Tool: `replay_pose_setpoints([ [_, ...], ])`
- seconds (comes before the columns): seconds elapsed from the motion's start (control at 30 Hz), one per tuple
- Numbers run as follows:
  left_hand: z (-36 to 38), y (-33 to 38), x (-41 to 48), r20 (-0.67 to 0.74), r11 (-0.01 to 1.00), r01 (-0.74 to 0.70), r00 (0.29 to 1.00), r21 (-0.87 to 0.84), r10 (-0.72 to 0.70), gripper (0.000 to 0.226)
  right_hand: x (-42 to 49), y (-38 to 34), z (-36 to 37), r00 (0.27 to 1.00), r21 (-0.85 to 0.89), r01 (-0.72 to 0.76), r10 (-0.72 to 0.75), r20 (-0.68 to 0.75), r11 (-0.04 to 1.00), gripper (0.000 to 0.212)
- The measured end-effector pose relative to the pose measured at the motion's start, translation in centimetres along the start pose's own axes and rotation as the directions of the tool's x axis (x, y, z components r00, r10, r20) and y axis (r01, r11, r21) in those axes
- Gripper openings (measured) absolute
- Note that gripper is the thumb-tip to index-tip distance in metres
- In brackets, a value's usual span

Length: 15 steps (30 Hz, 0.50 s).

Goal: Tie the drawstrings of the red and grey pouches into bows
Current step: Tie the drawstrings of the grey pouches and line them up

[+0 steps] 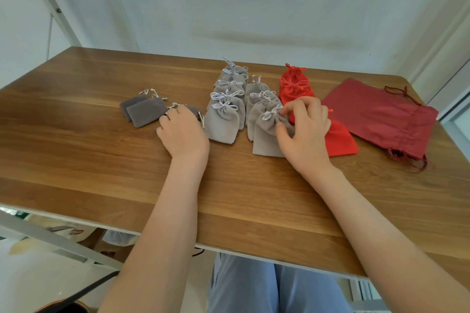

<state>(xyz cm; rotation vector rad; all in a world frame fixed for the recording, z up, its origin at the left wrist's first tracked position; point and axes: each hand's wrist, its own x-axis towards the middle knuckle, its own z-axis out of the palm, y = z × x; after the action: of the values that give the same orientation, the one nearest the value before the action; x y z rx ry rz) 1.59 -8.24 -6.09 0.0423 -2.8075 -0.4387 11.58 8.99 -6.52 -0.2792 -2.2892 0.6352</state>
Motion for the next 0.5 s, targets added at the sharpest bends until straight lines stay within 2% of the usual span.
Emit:
replay_pose_setpoints([
  [0.13, -0.7, 0.4, -0.2, -0.107, 0.990, 0.044, 0.993, -0.136, -0.058, 0.029, 0.0, -0.3, -0.2, 0.997, 0.035, 0.068, -0.070, 0.043, 0.997, 0.030],
  [0.27, -0.9, 0.4, -0.2, -0.043, 0.967, 0.060, 0.996, -0.248, -0.073, 0.026, -0.2, -0.2, -0.1, 0.977, 0.086, 0.092, -0.107, 0.182, 0.992, 0.033],
  [0.5, -1.4, 0.4, -0.2, -0.009, 0.867, 0.123, 0.989, -0.482, -0.145, 0.011, -0.2, -0.3, -0.1, 0.980, 0.079, 0.098, -0.110, 0.165, 0.992, 0.036],
])
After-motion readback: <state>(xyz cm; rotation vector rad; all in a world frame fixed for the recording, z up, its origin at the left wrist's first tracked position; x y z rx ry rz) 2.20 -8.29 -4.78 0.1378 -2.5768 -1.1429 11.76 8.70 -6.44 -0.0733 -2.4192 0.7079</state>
